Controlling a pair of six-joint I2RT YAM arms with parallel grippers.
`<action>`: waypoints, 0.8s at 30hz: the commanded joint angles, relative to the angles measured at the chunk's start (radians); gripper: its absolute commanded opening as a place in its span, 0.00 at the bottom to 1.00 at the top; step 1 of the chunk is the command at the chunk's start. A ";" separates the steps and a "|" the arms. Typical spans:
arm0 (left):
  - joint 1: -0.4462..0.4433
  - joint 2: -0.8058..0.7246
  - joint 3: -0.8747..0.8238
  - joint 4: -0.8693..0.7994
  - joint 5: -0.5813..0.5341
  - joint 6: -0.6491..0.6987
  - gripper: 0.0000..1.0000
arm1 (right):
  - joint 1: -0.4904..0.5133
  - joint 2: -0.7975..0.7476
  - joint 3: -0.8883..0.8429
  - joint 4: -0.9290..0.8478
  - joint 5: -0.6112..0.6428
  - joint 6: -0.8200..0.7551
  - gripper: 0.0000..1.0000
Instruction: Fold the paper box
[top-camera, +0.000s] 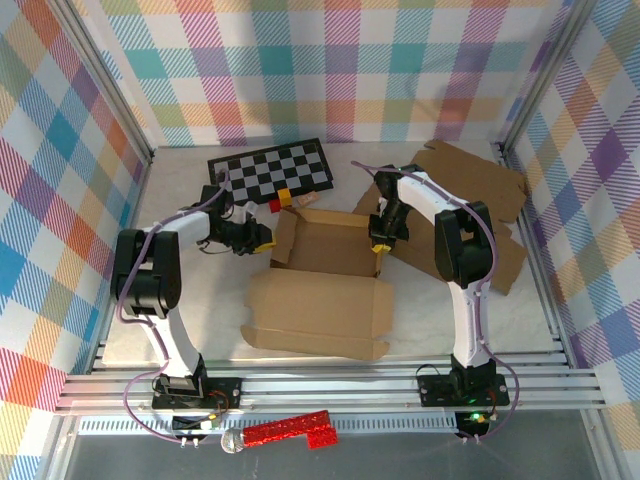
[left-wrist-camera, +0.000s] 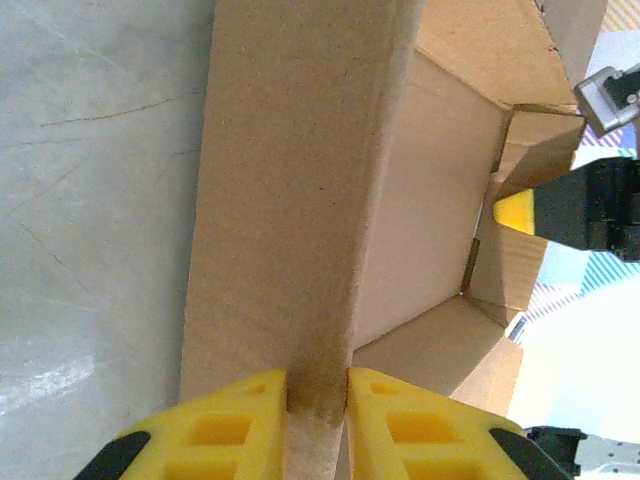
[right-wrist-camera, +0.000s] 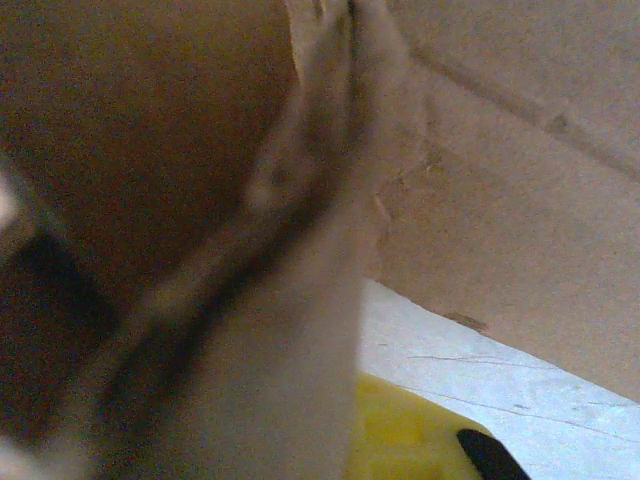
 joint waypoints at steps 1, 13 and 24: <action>-0.010 0.035 0.025 -0.047 0.008 0.047 0.20 | 0.009 0.014 0.032 -0.014 -0.036 -0.006 0.00; -0.057 0.065 0.049 -0.107 -0.108 0.093 0.12 | 0.011 0.014 0.038 -0.014 -0.039 -0.004 0.00; -0.152 0.023 0.100 -0.221 -0.420 0.133 0.00 | 0.017 0.012 0.048 -0.017 -0.027 -0.004 0.00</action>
